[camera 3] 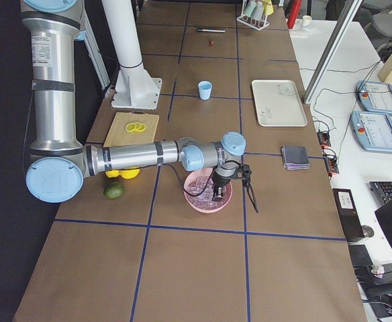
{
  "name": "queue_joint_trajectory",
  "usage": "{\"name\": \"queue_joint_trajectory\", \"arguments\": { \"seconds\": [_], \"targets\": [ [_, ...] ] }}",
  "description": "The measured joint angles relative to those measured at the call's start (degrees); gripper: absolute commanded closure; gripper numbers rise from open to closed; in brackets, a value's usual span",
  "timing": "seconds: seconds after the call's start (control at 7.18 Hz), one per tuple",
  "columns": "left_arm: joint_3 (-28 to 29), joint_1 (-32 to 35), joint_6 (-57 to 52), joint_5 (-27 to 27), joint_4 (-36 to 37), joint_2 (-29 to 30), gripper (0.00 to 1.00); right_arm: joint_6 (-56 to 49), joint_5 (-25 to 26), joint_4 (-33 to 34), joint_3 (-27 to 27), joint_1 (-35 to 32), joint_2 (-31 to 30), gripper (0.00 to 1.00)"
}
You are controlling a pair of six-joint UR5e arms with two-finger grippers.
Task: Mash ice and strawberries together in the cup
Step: 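Close the right gripper on an ice cube and lift it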
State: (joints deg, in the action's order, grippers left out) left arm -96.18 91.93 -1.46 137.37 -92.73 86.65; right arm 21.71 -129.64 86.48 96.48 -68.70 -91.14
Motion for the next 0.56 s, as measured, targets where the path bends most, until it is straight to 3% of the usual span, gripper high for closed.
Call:
{"name": "queue_joint_trajectory", "arguments": {
  "seconds": [0.56],
  "targets": [
    [0.0, 0.0, 0.0, 0.0, 0.0, 0.0, 0.0, 0.0, 0.0, 0.0, -1.5, 0.5, 0.0, 0.37]
  ]
}}
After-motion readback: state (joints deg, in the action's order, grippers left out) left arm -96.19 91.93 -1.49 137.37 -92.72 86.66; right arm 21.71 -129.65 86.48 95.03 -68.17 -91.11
